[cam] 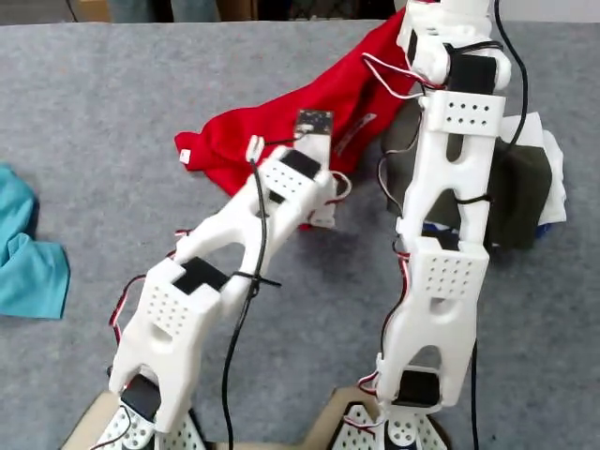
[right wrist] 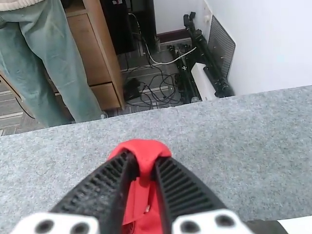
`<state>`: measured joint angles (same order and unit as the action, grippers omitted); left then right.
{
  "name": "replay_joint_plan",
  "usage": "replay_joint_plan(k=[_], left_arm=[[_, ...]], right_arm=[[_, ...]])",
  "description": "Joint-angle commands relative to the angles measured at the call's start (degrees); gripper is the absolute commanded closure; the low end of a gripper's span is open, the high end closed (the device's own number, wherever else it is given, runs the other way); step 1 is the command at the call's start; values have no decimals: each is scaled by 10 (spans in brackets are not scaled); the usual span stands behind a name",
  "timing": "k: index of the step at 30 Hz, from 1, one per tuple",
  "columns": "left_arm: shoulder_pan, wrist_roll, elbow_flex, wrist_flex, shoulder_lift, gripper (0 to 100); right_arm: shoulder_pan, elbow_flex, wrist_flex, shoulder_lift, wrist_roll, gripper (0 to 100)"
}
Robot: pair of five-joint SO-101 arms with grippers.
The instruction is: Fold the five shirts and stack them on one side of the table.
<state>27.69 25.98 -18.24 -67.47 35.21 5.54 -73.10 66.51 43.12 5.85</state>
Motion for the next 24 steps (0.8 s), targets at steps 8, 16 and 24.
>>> replay_joint_plan(k=[8, 16, 24], left_arm=[[-153, -150, -273, -257, -105, 970], [-342, -297, -452, -334, -285, 971], [-450, -359, -447, -334, -478, 971]], right_arm=[[-5, -102, 84, -41, 85, 985], [-4, -220, 173, -150, 181, 985], [-19, -218, 129, -340, 203, 985]])
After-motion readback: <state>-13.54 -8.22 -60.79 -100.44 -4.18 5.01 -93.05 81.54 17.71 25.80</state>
